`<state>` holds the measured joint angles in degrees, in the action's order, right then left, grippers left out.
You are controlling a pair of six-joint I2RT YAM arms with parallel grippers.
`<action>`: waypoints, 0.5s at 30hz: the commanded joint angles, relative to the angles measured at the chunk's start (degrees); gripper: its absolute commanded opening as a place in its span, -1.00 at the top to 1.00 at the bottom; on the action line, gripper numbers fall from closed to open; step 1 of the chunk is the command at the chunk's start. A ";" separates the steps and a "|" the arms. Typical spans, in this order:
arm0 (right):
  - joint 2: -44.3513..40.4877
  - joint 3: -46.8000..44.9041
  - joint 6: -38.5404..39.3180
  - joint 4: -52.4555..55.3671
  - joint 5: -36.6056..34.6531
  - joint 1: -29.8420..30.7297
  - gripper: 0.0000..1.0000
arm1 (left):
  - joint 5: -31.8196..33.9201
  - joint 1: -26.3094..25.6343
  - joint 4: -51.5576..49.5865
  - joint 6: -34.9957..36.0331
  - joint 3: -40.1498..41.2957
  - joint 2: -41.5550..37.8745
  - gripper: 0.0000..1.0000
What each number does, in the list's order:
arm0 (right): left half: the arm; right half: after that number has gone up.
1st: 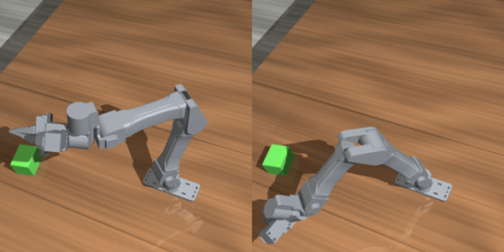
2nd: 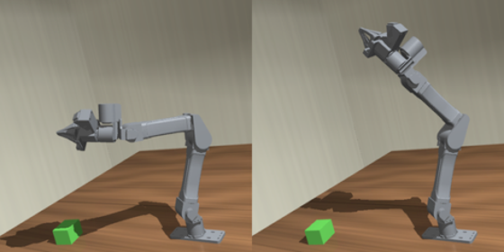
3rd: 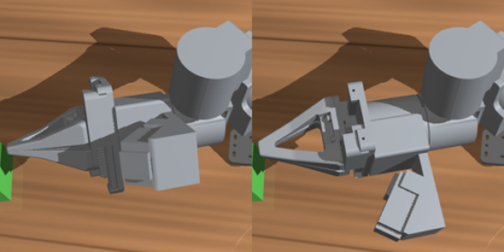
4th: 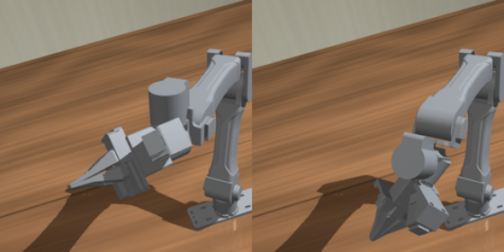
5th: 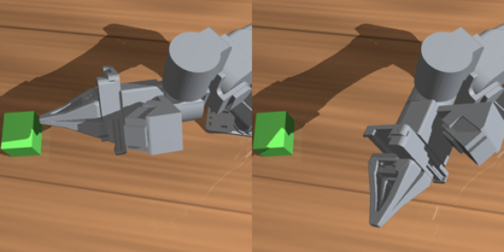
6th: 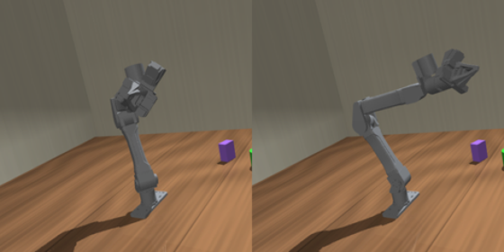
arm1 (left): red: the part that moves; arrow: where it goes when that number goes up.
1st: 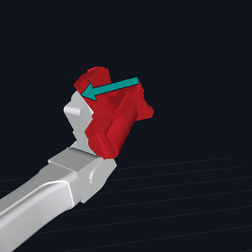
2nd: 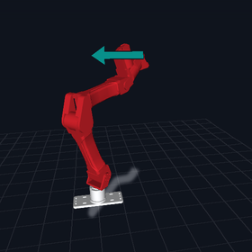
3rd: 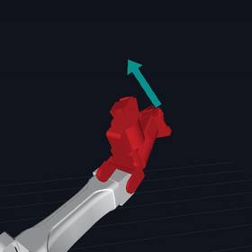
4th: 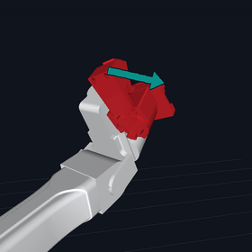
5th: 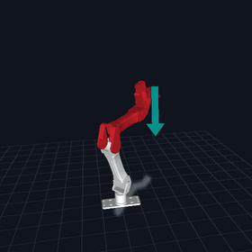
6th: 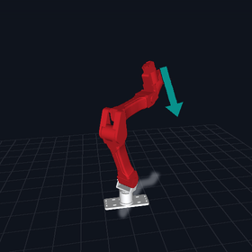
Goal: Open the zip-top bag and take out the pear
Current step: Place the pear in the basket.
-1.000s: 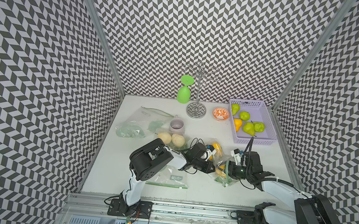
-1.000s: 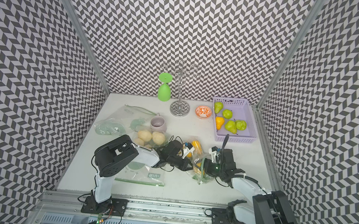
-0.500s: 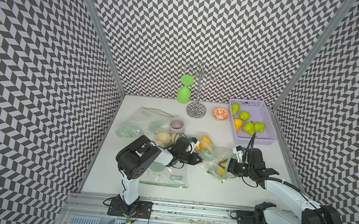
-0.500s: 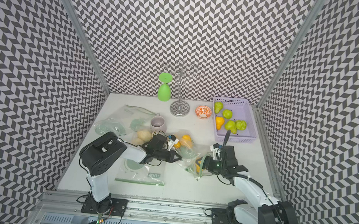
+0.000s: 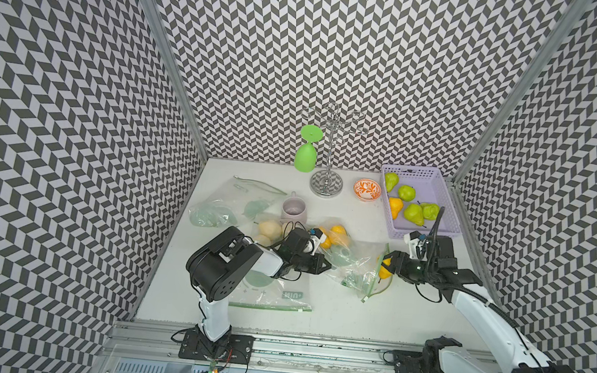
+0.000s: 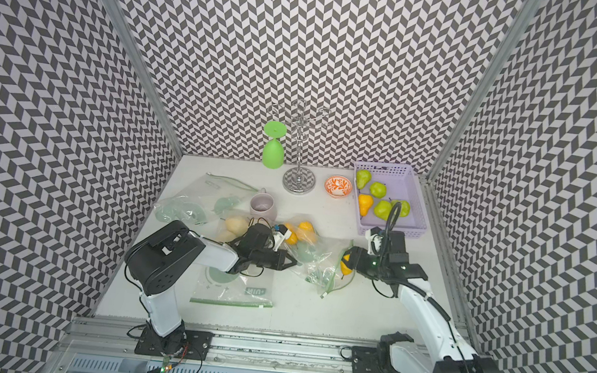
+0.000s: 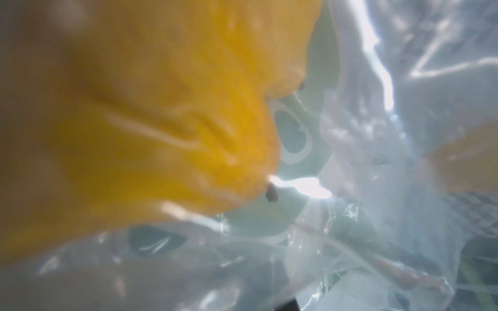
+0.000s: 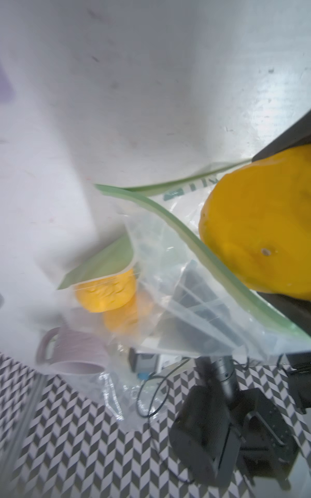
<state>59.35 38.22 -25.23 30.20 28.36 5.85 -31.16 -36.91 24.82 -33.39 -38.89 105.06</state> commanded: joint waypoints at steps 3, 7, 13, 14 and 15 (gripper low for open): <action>-2.43 9.42 2.32 4.19 -9.15 -5.89 -0.07 | 0.06 0.23 -1.88 -2.77 1.41 -1.81 0.83; 4.21 16.48 3.87 1.25 -9.04 -10.27 -0.09 | -0.44 -1.99 -1.65 -3.95 1.04 -2.85 0.82; 24.70 28.57 2.54 -8.27 -5.05 -10.94 -0.08 | -2.66 -6.00 0.40 -8.23 0.60 -6.01 0.79; 28.13 30.88 2.42 -8.69 -4.08 -10.86 -0.08 | -2.68 -6.49 0.10 -8.80 0.42 -7.10 0.77; 31.96 33.75 2.55 -8.22 -3.39 -10.88 -0.09 | -2.84 -6.88 -0.02 -9.57 0.38 -8.46 0.75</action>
<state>84.27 66.92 -23.00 26.57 22.57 -4.80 -32.47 -42.59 24.14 -40.23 -38.06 100.51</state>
